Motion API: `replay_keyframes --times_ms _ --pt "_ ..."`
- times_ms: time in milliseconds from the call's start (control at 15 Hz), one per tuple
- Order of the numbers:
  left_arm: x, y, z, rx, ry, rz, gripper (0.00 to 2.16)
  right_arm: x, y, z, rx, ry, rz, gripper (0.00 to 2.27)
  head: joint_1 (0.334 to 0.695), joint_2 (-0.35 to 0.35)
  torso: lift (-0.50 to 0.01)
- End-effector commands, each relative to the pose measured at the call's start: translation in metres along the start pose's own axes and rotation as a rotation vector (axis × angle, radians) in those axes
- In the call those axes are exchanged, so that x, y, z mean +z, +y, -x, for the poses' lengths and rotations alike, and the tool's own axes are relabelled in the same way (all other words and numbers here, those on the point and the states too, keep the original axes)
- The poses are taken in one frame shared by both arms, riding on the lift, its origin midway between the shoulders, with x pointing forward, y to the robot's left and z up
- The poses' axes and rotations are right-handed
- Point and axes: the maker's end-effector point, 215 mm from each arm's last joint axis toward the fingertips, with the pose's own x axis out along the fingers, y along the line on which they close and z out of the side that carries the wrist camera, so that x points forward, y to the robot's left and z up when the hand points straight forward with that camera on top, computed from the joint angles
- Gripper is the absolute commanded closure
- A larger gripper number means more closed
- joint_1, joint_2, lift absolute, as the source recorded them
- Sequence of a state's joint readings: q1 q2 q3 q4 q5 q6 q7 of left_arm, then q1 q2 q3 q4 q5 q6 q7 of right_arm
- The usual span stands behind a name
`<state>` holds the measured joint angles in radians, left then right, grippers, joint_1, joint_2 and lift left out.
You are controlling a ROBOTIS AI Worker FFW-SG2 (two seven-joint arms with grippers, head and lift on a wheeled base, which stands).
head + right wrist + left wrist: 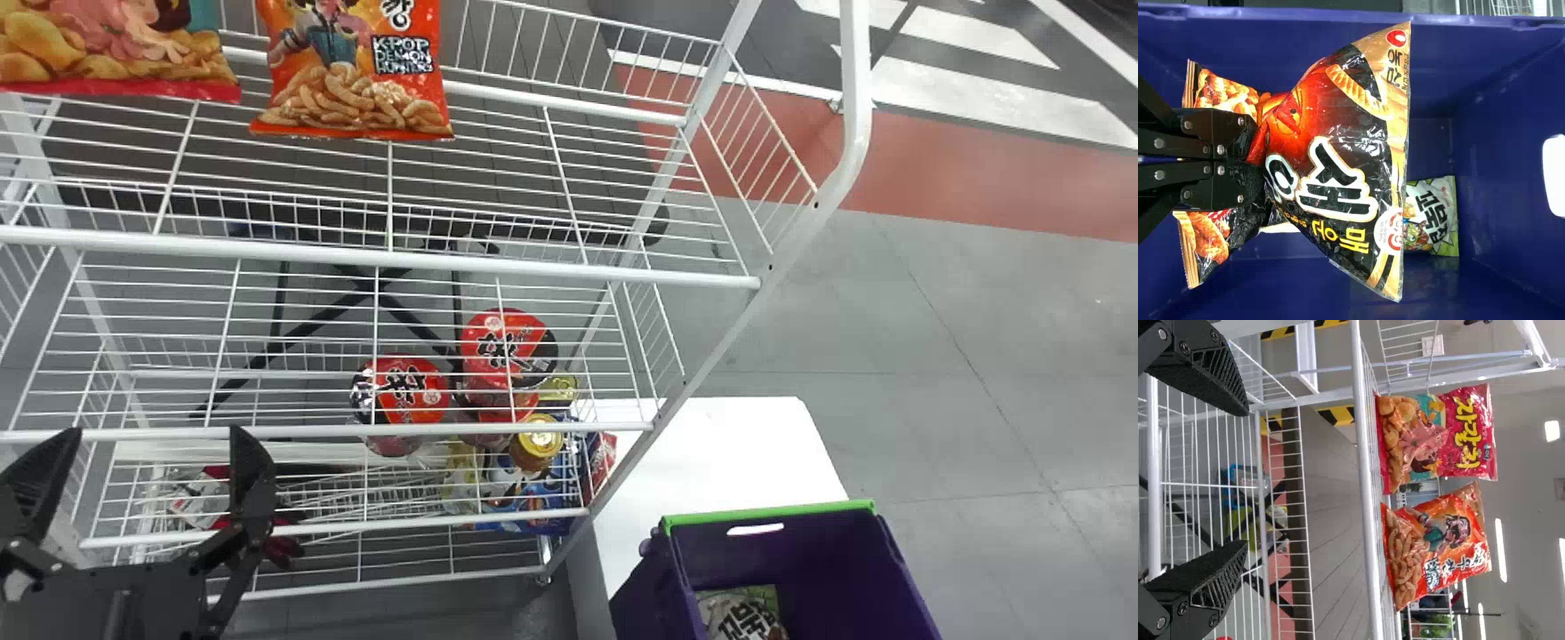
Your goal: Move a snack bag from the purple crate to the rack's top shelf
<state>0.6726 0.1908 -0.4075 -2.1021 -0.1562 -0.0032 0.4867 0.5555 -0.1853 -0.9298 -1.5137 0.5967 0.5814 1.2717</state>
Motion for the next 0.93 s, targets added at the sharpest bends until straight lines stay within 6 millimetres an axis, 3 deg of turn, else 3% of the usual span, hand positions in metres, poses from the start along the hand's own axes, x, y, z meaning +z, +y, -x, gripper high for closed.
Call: replay_keyframes --times_ms 0,867 --pt "-0.0008 0.0005 -0.0016 -0.001 0.002 0.001 0.14 0.001 -0.0015 0.001 -0.003 -0.004 -0.006 2.11 0.695 -0.35 -0.173" --pt "-0.0002 0.0008 -0.0096 -0.006 -0.001 0.003 0.14 0.0098 -0.0036 0.0015 -0.003 -0.027 -0.028 2.11 0.695 -0.35 -0.121"
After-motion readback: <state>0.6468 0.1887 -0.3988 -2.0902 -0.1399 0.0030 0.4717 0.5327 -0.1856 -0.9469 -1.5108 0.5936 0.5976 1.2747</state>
